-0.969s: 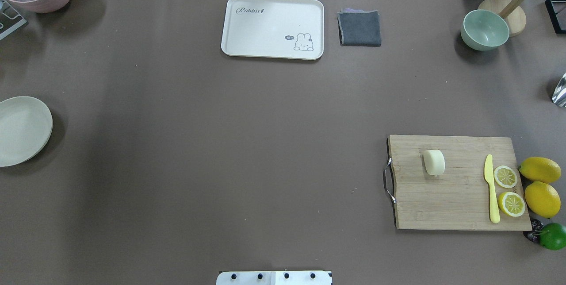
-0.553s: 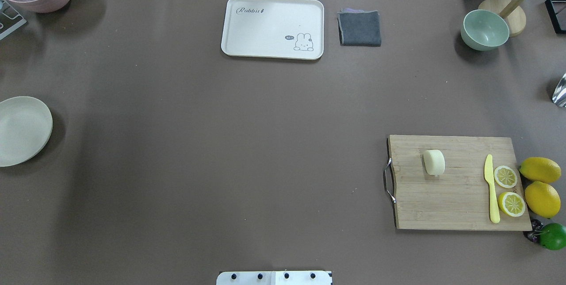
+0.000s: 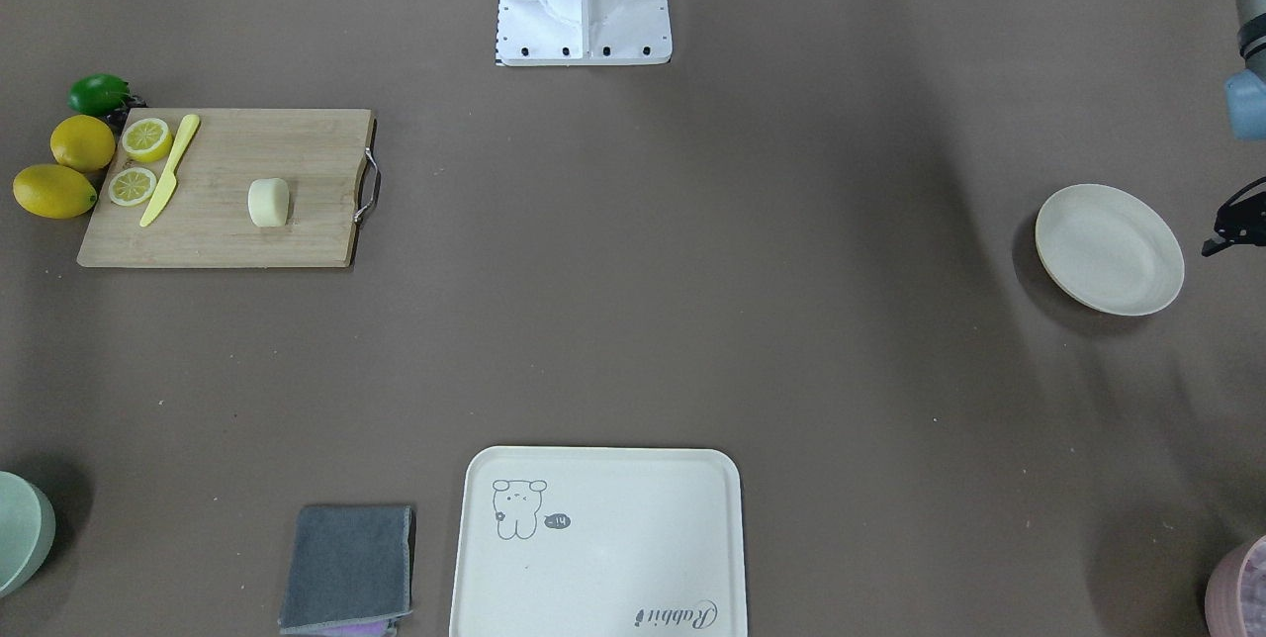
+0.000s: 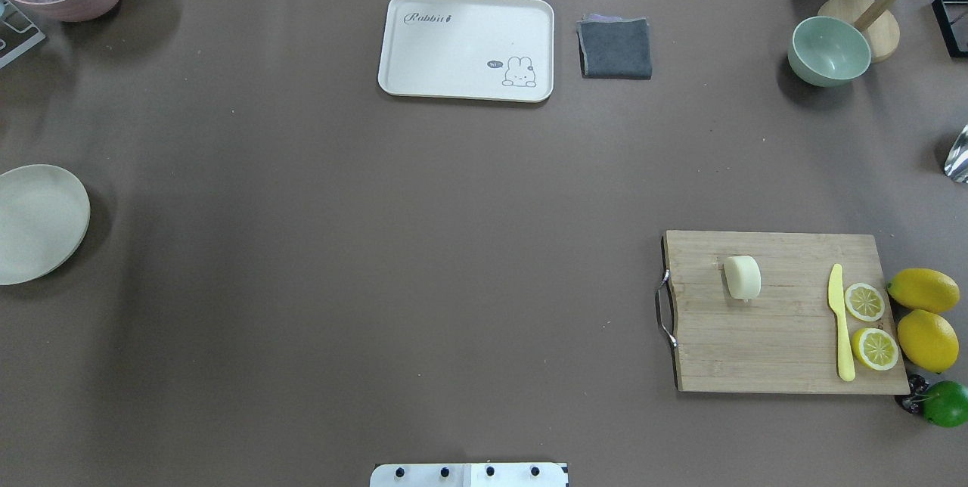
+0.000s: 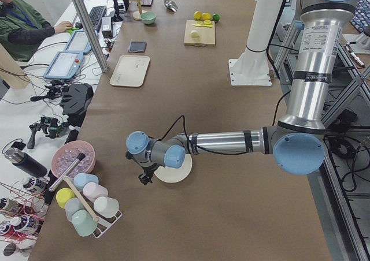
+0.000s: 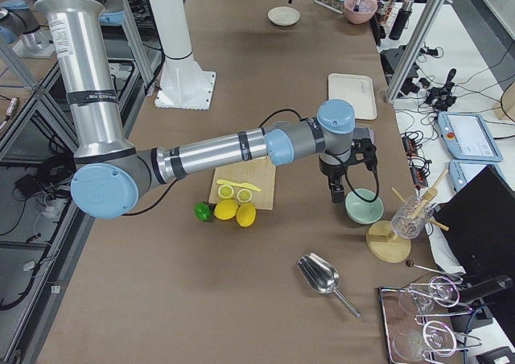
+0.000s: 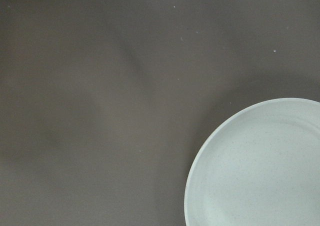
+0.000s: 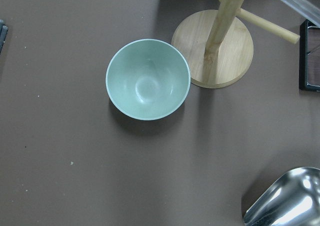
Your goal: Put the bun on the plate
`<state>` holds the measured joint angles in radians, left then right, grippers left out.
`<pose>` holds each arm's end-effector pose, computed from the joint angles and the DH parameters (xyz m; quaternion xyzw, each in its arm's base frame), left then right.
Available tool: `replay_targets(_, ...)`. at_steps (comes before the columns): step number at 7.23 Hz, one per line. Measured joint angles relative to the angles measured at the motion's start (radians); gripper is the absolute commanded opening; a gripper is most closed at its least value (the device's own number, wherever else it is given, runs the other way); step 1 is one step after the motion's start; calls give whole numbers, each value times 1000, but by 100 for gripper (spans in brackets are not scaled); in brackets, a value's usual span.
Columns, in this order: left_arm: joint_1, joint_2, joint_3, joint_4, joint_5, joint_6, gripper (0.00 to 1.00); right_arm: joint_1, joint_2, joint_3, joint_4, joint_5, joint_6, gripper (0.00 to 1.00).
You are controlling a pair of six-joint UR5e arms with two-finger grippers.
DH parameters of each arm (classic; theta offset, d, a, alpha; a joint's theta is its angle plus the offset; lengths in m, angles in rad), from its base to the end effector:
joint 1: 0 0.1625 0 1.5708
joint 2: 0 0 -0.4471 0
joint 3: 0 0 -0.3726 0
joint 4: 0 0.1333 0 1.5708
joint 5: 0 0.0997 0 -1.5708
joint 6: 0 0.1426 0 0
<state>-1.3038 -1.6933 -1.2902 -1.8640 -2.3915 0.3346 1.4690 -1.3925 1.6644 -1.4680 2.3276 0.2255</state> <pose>0.1131 -0.5232 0.7478 0.0753 0.3957 0.2968 0.8658 -0.0226 -0.5696 0.5624 0.1116 -0.3863 -0.0122 0.9155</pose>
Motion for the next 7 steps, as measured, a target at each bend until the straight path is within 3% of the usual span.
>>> replay_targets(1,14,-7,20,0,1,-1,81,0,-2,8,0,-1,0,100)
replay_targets(5,38,-24,65,1,3,-6,80,0,-1,17,0,-1,1,100)
replay_targets(6,44,-24,68,0,4,-5,67,0,-2,17,0,-1,0,100)
replay_targets(7,51,-25,70,-2,5,-5,44,0,-2,18,0,-1,0,100)
